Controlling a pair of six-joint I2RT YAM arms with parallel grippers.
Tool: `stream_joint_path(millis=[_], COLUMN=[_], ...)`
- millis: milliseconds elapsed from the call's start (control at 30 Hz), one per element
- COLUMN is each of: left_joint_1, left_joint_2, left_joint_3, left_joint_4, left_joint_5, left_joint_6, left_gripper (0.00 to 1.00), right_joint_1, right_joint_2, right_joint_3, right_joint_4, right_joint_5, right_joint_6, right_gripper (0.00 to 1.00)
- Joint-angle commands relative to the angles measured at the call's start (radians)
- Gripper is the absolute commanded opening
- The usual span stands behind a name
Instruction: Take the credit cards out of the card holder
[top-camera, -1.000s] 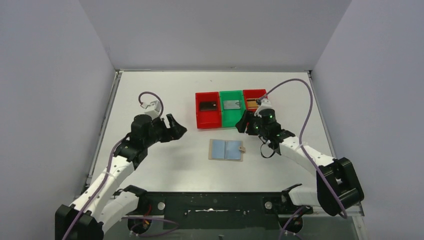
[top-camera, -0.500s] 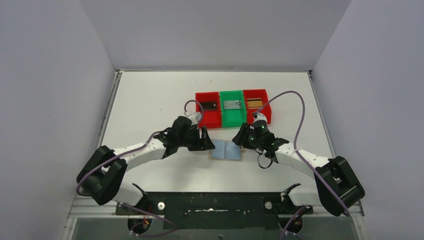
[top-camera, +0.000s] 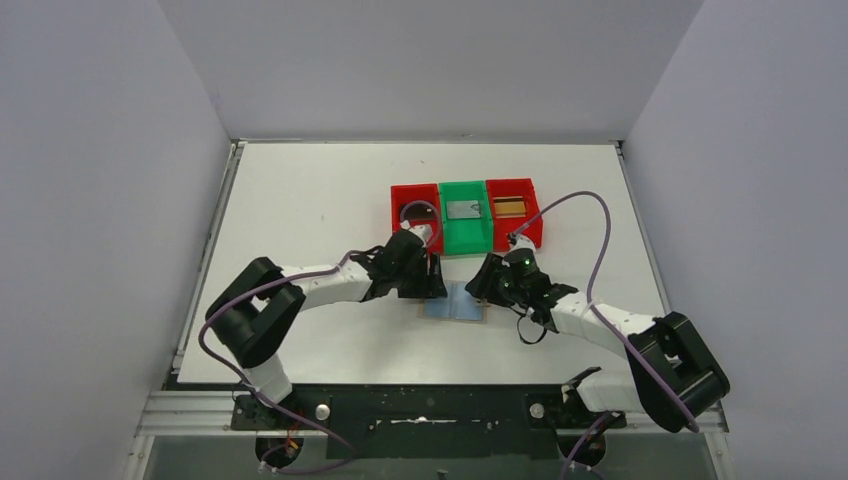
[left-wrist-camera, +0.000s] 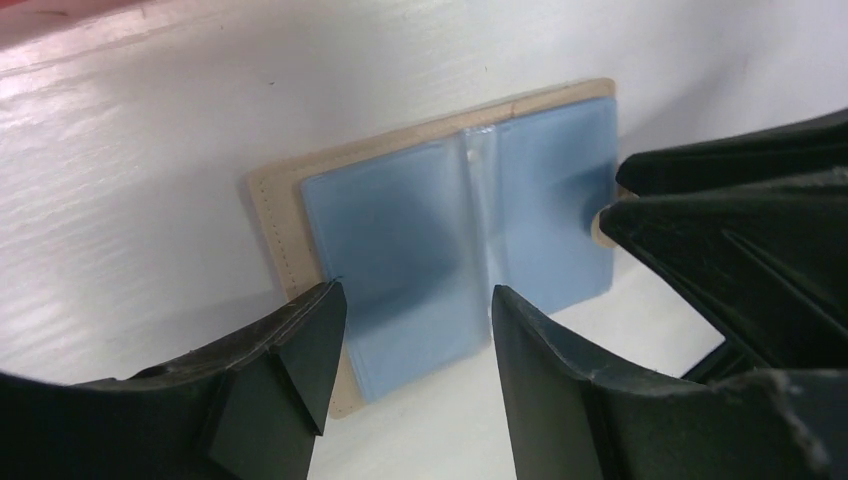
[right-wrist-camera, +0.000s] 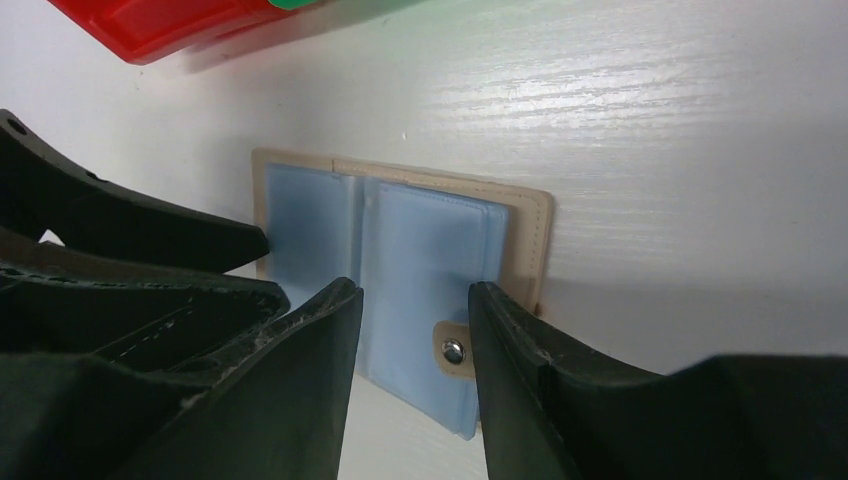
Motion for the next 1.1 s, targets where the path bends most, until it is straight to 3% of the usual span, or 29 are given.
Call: stream_joint_path(millis=[0,100,200,567,1067], left_joint_1=[-0.040,-0.059,-0.078,-0.192,-0.163], left_joint_2=[0.067,0.095,0.123,0.205,0.055], left_joint_3=[0.109,0.120,0.134,0.175,-0.043], left_joint_4=[-0.105,-0.138,-0.181,-0.325,0.173], left_joint_5=[-0.125,-0.162,-0.214,-0.400,-0.031], left_joint_6=[0.030,0.030,0.032,0.004,-0.096], left_gripper=[0.54,0.52,0.42,0.22,0.23], right_joint_1=[-0.004,-0.009,-0.016,-0.029,-0.029], right_joint_2=[-0.005,-0.002,0.000,0.039,0.120], right_joint_3=[-0.010,-0.036,-0.057,-0.058,-0.085], right_joint_4=[0.067,0.088,0.112,0.122,0.144], right_joint_5=[-0.009,-0.006,-0.003,-0.023,-0.035], right_joint_6=[0.022,0.041,0.061,0.070,0.108], right_gripper=[0.44,0.44,0.44,0.44,0.43])
